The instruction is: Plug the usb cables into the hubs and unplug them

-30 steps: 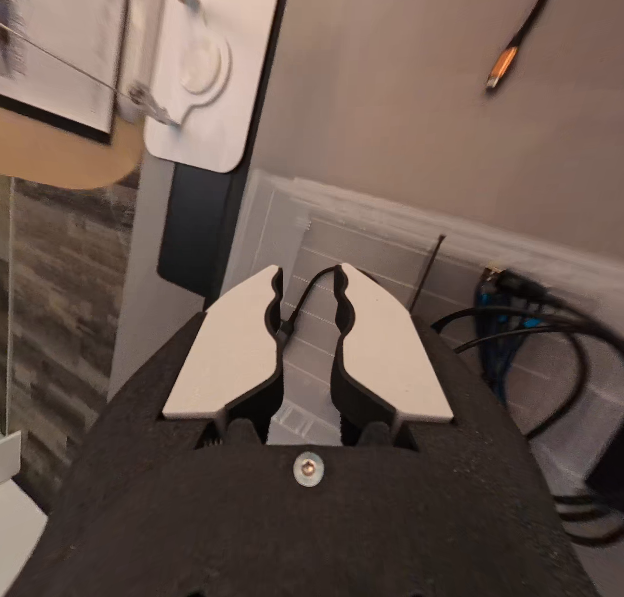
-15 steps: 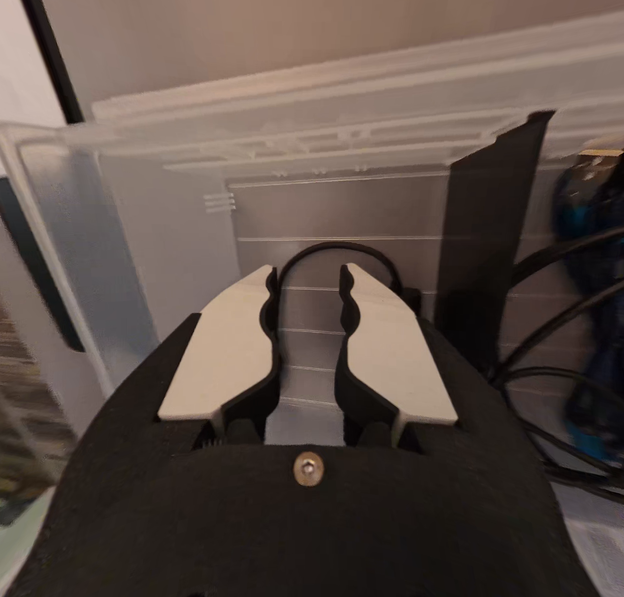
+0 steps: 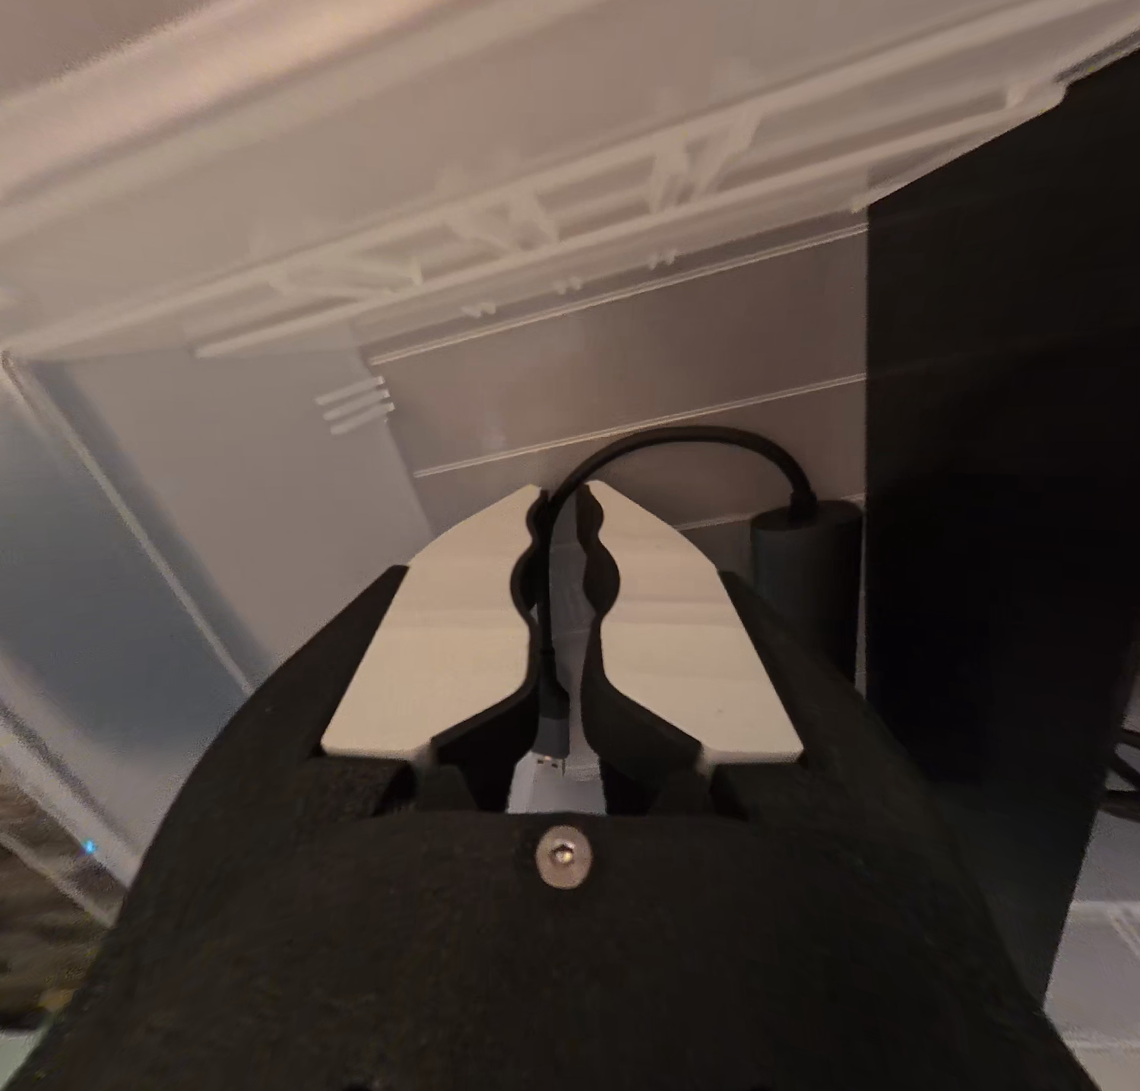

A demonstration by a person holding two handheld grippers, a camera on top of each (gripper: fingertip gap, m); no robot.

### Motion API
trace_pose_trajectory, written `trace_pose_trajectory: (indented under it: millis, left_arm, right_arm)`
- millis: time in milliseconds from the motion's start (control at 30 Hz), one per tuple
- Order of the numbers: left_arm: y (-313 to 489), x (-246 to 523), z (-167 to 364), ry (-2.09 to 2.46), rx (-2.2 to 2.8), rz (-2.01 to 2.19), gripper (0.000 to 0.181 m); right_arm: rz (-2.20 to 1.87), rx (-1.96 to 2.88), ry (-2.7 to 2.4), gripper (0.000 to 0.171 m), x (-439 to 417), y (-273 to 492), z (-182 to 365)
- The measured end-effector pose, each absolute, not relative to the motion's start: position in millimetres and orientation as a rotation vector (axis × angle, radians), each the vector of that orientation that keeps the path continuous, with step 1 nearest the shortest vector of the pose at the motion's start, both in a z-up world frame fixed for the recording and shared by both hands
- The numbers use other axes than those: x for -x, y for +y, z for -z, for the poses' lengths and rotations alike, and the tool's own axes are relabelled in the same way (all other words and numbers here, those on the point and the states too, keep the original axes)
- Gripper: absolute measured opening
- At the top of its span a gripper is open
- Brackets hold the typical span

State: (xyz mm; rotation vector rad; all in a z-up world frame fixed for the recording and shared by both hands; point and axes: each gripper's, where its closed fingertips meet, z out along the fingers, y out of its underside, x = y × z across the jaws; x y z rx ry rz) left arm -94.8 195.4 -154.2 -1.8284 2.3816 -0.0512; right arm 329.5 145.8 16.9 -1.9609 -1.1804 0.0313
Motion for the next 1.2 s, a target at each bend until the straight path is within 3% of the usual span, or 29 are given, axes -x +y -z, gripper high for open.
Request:
trace_pose_trajectory:
  millis: [400,767,1200]
  left_arm:
    - [193,106,140,2.297,1.791,-0.05,0.005]
    - [193,95,41,1.882,1.705,-0.144,0.003]
    - [140,34,-87,1.703,1.491,-0.345,0.0]
  right_arm:
    - [-0.035,1.928,-1.247,0.041,-317,145,-15]
    - [-0.081,1.806,-1.3,0.041,-287,133,-32]
    - [-0.728,1.336,-1.167,0.047,-62,89,-88]
